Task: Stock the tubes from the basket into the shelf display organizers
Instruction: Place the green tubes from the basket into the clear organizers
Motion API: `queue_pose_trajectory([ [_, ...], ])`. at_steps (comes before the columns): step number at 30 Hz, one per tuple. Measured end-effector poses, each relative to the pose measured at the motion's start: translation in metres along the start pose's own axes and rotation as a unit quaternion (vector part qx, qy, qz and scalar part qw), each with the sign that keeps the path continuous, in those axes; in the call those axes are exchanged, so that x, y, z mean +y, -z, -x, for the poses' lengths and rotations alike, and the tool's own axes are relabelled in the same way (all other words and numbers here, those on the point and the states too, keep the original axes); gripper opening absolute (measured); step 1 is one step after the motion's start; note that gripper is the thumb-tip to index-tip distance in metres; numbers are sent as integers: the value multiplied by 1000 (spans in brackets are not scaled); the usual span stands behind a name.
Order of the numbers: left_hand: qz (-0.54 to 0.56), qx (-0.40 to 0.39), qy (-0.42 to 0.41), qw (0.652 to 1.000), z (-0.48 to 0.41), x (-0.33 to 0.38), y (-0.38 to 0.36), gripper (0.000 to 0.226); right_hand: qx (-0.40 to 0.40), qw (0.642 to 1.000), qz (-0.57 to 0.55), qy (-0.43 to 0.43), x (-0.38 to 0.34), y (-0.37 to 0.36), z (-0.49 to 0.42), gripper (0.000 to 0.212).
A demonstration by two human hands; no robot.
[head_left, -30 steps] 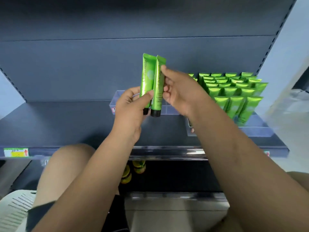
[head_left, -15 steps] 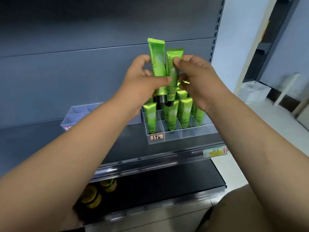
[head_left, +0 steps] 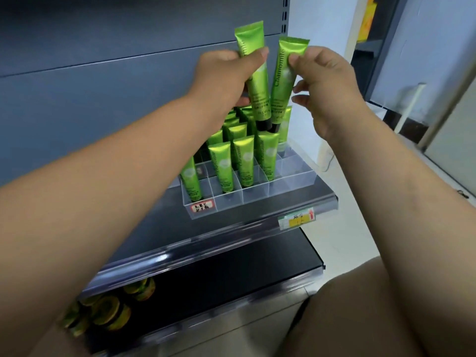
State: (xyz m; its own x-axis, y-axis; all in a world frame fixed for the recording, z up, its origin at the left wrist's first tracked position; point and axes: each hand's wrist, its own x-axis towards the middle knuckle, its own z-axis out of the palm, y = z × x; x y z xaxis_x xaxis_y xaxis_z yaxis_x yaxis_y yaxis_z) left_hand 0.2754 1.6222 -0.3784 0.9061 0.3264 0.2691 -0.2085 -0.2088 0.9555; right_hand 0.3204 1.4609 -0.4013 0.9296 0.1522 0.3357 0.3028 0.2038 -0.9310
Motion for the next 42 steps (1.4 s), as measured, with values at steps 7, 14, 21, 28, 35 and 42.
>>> queue_pose_trajectory([
  [7,-42,-17,-39,998,-14,-4,-17,22,62,997,42,-3,19,28,-15,21],
  [14,-72,-22,-50,996,-17,-8,-41,33,60,993,100,-10,54,37,-33,21],
  [21,-100,-30,-60,993,-23,-14,-54,30,40,992,118,-32,92,53,-50,16],
  [28,-106,-25,-47,993,-33,-26,-61,25,36,997,72,-20,108,54,-61,16],
  [35,-153,-14,-48,987,-41,-36,-64,33,1,992,128,-16,121,54,-61,13],
  [42,-171,-23,-55,984,-39,-41,-62,22,-11,983,181,-16,134,65,-66,28],
])
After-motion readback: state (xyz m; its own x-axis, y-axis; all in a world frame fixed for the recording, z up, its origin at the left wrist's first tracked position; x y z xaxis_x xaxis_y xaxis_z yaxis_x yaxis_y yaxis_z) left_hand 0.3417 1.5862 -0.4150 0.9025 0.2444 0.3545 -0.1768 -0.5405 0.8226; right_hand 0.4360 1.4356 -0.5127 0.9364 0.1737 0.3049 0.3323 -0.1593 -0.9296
